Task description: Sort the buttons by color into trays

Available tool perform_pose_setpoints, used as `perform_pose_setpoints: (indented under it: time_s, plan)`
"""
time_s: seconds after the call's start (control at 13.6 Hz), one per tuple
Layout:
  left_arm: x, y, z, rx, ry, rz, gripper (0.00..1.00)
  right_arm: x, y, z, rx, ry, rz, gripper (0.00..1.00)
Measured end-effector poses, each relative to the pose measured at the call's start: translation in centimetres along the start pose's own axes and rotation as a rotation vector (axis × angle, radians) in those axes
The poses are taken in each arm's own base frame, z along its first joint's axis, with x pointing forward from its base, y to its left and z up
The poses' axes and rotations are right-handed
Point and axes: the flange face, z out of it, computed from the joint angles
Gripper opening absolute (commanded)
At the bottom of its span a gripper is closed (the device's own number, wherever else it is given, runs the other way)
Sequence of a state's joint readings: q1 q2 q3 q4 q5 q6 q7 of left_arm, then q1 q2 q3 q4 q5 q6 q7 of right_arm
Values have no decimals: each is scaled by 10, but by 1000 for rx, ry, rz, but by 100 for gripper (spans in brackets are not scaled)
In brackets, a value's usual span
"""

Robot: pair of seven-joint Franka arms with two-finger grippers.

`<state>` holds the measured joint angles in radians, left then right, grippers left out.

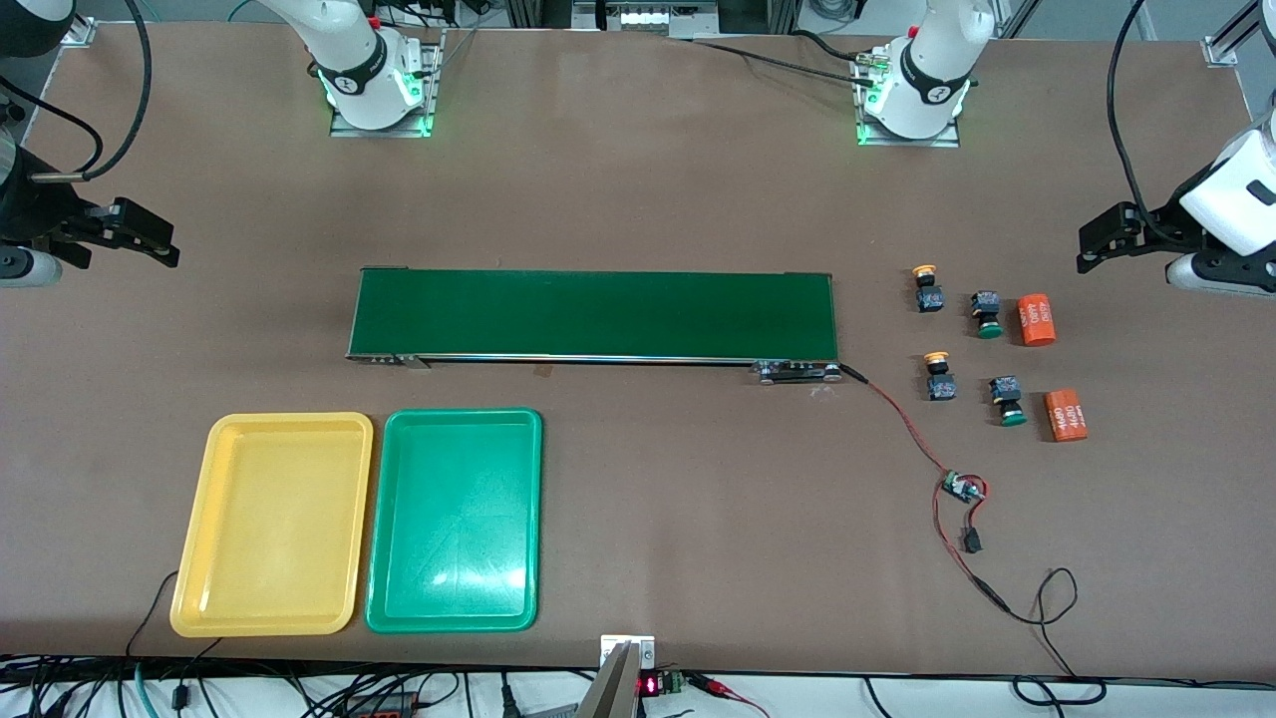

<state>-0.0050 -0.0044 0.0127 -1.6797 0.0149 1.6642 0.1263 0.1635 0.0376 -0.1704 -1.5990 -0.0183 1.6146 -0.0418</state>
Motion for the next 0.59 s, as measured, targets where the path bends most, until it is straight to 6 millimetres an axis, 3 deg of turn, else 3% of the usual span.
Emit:
perform_pose_setpoints:
  time_s: [0.59]
  plan:
    - [0,-1,0,0,1,-2,100,-7,0,-3,3,-23,0,100]
